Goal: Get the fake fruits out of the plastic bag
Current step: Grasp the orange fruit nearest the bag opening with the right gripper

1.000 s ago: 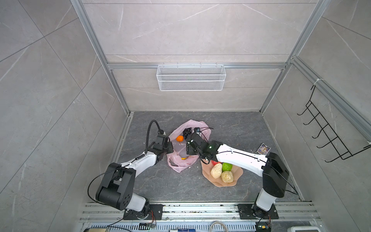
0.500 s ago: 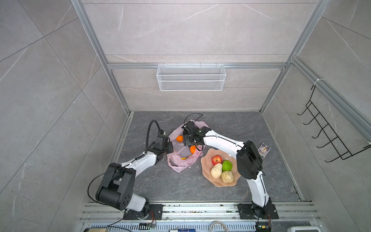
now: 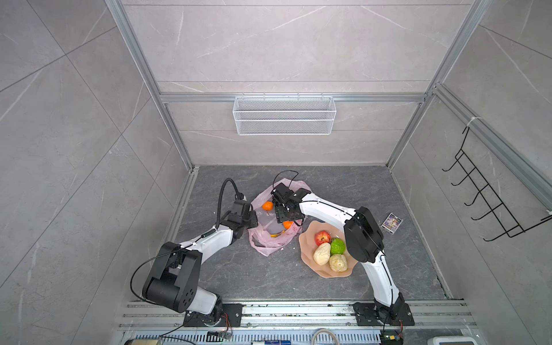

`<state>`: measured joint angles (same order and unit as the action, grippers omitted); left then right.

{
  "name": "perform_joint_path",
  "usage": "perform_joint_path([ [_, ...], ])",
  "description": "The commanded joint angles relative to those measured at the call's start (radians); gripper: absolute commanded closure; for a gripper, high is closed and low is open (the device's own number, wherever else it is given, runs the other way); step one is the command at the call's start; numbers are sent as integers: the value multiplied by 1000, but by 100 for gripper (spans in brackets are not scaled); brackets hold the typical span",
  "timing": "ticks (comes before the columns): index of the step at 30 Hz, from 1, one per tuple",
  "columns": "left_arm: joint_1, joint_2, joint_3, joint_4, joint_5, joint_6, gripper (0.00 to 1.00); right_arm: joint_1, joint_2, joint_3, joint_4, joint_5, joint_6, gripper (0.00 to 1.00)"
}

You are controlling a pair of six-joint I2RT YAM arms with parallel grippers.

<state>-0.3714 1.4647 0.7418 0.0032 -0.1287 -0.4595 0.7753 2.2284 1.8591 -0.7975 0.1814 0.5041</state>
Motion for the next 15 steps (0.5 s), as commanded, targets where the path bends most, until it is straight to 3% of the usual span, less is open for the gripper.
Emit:
perform_joint_path([
  [1,-3,-15,34,7,-8,16,100,-4,19,14,-44,-17,-13,10],
  [6,-3,-15,34,7,-11,18,100,-6,47,37,-57,-37,-15,11],
  [15,-4,-10,36,6,-11,18,100,-7,56,37,-65,-70,-15,21],
])
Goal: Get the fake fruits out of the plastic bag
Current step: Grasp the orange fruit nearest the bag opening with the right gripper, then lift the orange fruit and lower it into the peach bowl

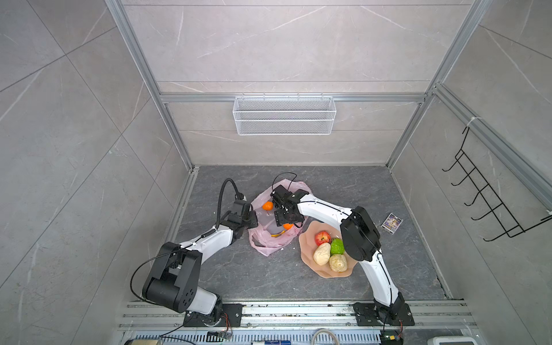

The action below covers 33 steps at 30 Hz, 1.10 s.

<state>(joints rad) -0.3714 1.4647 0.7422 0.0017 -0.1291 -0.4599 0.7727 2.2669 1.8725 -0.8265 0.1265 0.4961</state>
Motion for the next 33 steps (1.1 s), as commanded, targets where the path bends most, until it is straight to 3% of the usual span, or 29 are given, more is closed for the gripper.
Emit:
perform_joint_path([
  [1,-3,-11,36,9,-11,18,100,-4,16,24,-36,-16,-8,23],
  [14,-3,-7,37,7,-14,20,100,-2,-19,34,-42,-22,-16,33],
  [33,-4,-7,38,4,-13,23,100,11,-261,-89,15,-56,-42,38],
])
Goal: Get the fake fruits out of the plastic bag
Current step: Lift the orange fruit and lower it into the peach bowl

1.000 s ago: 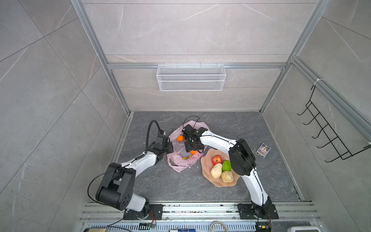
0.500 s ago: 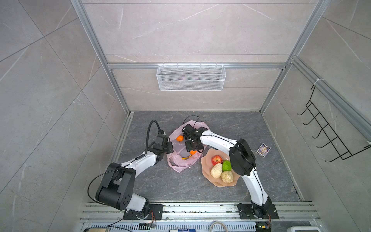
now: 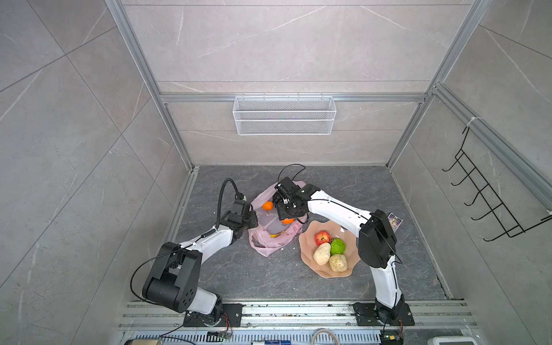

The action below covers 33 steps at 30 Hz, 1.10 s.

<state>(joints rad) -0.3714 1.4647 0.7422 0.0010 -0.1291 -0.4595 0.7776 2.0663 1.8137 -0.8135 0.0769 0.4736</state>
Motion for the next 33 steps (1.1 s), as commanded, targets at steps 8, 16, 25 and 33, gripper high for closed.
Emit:
perform_joint_path([
  [8,-4,-23,34,2,-15,21,100,6,-235,-172,-18,-14,-66,39],
  [16,-4,-12,37,4,-4,19,100,-6,-437,-408,-34,17,-61,39],
  [25,-3,-5,40,4,-14,24,100,5,-551,-619,24,-57,-1,40],
  [33,-4,8,43,5,-14,25,100,39,-565,-696,87,-68,44,40],
])
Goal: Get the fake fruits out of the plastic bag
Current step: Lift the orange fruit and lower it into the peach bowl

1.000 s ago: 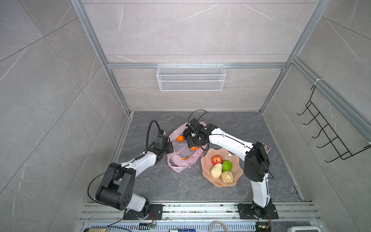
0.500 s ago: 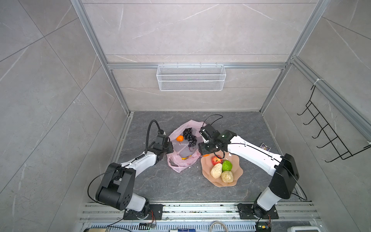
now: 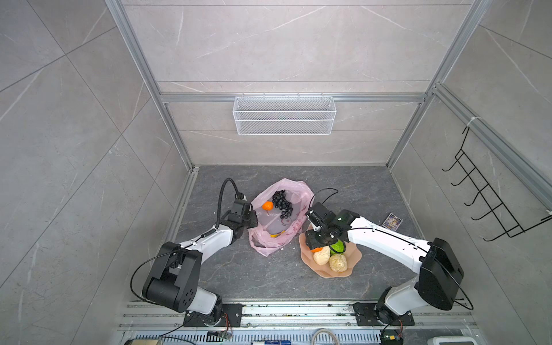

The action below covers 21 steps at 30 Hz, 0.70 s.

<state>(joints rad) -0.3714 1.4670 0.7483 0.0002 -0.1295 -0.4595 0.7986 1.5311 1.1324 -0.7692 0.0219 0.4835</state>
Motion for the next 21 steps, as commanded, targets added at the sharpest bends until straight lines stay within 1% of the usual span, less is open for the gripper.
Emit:
perform_joint_path([
  [1,-3,6,37,5,-13,24,100,24,-28,-17,47,-12,35,40],
  [7,-4,3,36,6,-12,24,100,39,-1,-19,77,-3,42,40],
  [13,-3,0,36,5,-14,25,100,41,41,2,79,32,41,39],
  [21,-3,3,36,6,-11,25,100,41,59,2,93,44,43,34],
])
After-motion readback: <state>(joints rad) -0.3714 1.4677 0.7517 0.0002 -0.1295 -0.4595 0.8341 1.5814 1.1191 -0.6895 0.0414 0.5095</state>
